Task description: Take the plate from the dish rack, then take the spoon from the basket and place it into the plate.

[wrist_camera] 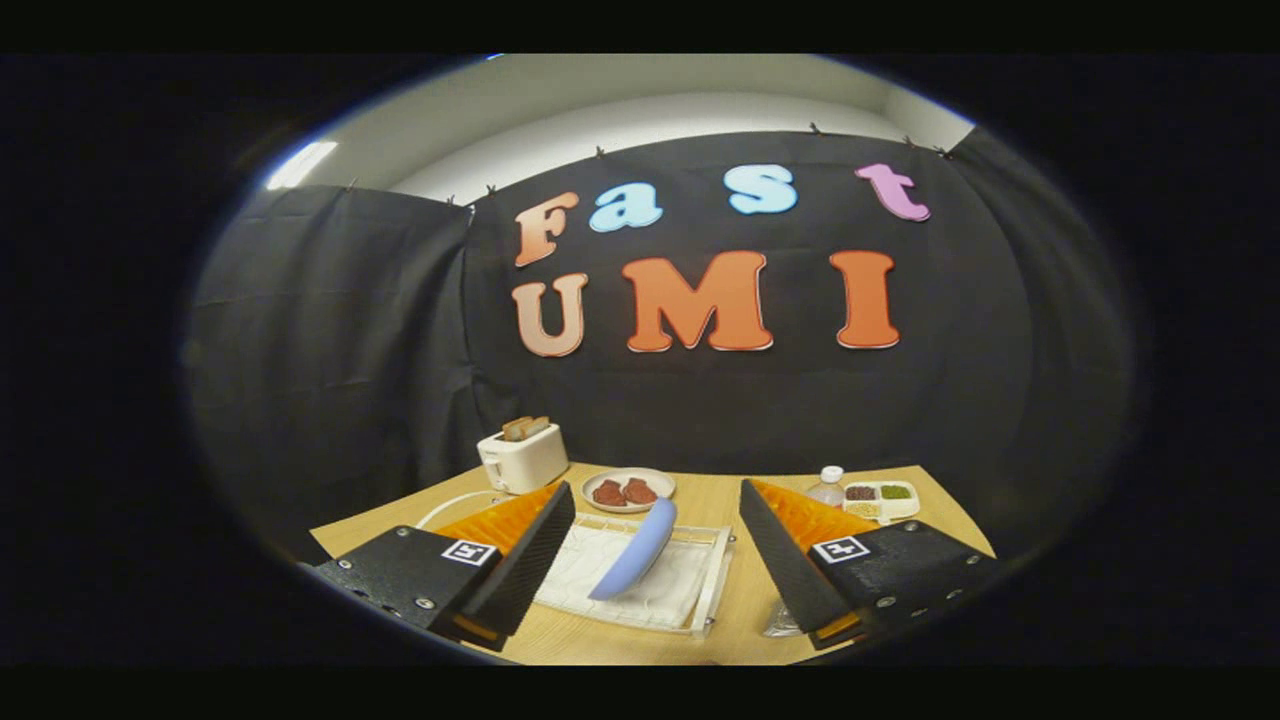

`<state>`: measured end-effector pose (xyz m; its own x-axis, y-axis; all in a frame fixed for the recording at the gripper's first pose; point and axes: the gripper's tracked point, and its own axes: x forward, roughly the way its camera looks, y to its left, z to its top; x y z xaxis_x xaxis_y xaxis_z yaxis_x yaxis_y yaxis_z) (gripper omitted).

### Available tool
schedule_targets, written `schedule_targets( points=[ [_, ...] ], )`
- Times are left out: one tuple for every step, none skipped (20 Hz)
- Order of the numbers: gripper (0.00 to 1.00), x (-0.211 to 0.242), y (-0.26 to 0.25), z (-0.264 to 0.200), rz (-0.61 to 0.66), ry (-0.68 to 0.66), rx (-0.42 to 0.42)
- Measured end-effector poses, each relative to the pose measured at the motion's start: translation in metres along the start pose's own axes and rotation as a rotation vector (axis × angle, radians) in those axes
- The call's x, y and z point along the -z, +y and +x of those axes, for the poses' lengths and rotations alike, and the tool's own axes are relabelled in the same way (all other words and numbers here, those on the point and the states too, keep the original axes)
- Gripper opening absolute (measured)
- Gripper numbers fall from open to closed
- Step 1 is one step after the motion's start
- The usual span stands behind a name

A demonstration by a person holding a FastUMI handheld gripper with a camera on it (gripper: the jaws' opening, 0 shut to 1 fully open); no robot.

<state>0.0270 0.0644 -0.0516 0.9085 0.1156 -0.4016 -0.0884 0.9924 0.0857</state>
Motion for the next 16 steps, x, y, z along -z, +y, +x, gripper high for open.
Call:
schedule_targets(
  points=[
    [0.99, 0.004, 0.002, 0.005, -0.007, 0.040, -0.011],
    [0.99, 0.009, 0.003, 0.012, -0.011, 0.082, -0.009],
    [0.99, 0.019, 0.005, 0.018, -0.022, 0.138, -0.019],
    [0.99, 0.029, 0.010, 0.023, -0.028, 0.194, -0.038],
    [0.99, 0.042, 0.017, 0.026, -0.024, 0.262, -0.067],
    [0.99, 0.051, 0.024, 0.028, -0.003, 0.317, -0.090],
    [0.98, 0.060, 0.029, 0.030, 0.016, 0.369, -0.112],
    [0.98, 0.065, 0.031, 0.033, 0.029, 0.409, -0.121],
    [0.97, 0.070, 0.032, 0.035, 0.036, 0.444, -0.126],
    [0.96, 0.074, 0.031, 0.040, 0.038, 0.476, -0.124],
    [0.95, 0.079, 0.030, 0.047, 0.037, 0.512, -0.116],
    [0.95, 0.085, 0.027, 0.052, 0.036, 0.546, -0.101],
    [0.93, 0.092, 0.022, 0.058, 0.035, 0.584, -0.087],
    [0.92, 0.097, 0.020, 0.066, 0.034, 0.620, -0.079],
    [0.90, 0.104, 0.020, 0.071, 0.036, 0.655, -0.077],
    [0.87, 0.109, 0.019, 0.077, 0.043, 0.680, -0.069]
  ],
)
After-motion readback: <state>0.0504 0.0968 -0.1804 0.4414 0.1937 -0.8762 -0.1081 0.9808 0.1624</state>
